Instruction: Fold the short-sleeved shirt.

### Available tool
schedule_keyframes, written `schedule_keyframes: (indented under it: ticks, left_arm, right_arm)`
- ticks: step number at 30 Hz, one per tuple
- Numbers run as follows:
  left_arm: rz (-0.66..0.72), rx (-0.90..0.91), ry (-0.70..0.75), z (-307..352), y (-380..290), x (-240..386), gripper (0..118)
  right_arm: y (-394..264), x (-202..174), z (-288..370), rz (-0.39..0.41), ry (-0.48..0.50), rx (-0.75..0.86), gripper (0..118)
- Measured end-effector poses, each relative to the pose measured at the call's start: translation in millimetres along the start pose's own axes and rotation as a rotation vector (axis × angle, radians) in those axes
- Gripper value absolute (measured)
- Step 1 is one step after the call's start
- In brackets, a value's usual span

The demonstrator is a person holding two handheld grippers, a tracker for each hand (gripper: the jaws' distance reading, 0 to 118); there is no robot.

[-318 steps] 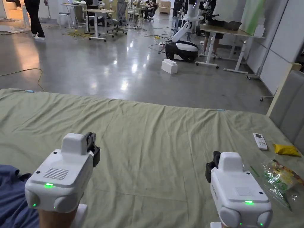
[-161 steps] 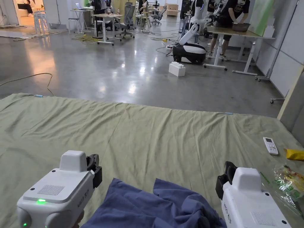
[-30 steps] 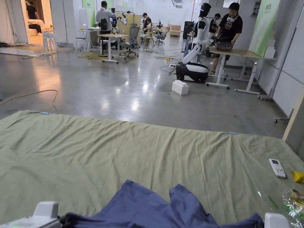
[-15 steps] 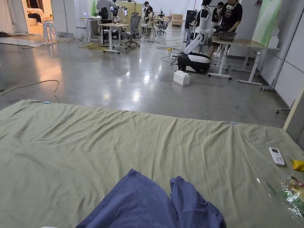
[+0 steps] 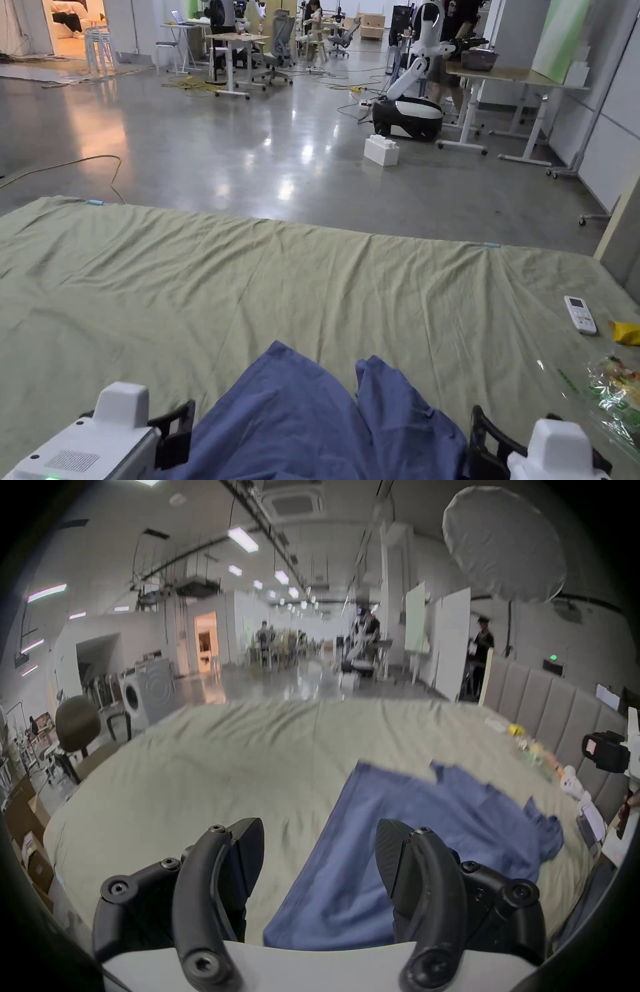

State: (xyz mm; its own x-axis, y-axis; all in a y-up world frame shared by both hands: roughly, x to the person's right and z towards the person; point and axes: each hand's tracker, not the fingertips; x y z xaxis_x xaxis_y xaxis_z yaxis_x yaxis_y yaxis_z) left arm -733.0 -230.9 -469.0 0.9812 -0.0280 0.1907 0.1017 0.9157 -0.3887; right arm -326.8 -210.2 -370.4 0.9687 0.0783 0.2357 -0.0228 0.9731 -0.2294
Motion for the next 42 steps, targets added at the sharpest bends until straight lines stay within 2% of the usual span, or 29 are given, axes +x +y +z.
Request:
schedule_keyframes:
  ticks: [2,3,4,5,6,7,8,13,18,24,26,30,31,32,33,34,35,36,42]
  left_arm:
    - [-0.002,0.093,0.004,9,12,14,61]
    - [-0.001,0.13,0.004,14,17,20,52]
    - [-0.008,0.167,0.0,18,21,25,34]
    - [-0.008,0.187,-0.001,22,25,32,15]
    - [-0.013,0.207,-0.003,26,27,39,9]
    - [-0.026,0.234,0.0,30,28,44,7]
    - [-0.044,0.259,0.02,34,28,49,5]
    - [-0.084,0.217,-0.028,43,28,60,1]
    - [-0.06,0.157,-0.053,29,22,52,1]
    - [0.033,-0.034,-0.06,-44,22,30,1]
    - [0.016,-0.088,-0.07,-72,22,27,1]
    - [-0.015,-0.264,-0.102,-169,25,27,2]
    - [-0.001,-0.291,-0.114,-192,30,30,5]
    - [-0.006,-0.302,-0.123,-211,32,29,14]
    - [-0.002,-0.318,-0.109,-232,35,29,28]
    - [-0.011,-0.322,-0.106,-252,38,30,55]
    - [-0.014,-0.338,-0.103,-268,42,32,72]
    - [-0.043,-0.408,-0.128,-285,46,38,79]
    - [-0.121,-0.479,-0.136,-367,45,62,80]
  right_arm:
    - [12,-10,4,-0.005,0.0,0.053,37]
    - [17,-15,5,0.002,-0.003,0.067,17]
    - [20,-20,6,0.007,-0.011,0.08,10]
    - [23,-24,8,0.006,-0.013,0.098,9]
    - [24,-26,9,-0.011,0.0,0.09,4]
    - [25,-28,9,-0.025,0.021,0.084,1]
    - [25,-30,9,-0.047,0.027,0.067,1]
    - [24,-38,13,0.033,0.023,0.104,0]
    - [23,-37,9,0.036,0.026,0.089,0]
    - [9,-29,-10,0.044,0.025,0.037,0]
    - [2,-26,-19,0.044,0.02,0.006,0]
    - [-13,-18,-40,0.037,0.01,-0.055,0]
    - [-17,-16,-45,0.042,0.009,-0.066,0]
    - [-20,-14,-49,0.046,0.007,-0.077,0]
    - [-23,-11,-54,0.048,0.003,-0.09,0]
    - [-27,-9,-58,0.048,0.0,-0.099,0]
    - [-30,-6,-62,0.049,-0.005,-0.111,0]
    - [-33,-3,-66,0.053,-0.012,-0.125,0]
    - [-58,12,-84,0.042,-0.039,-0.218,0]
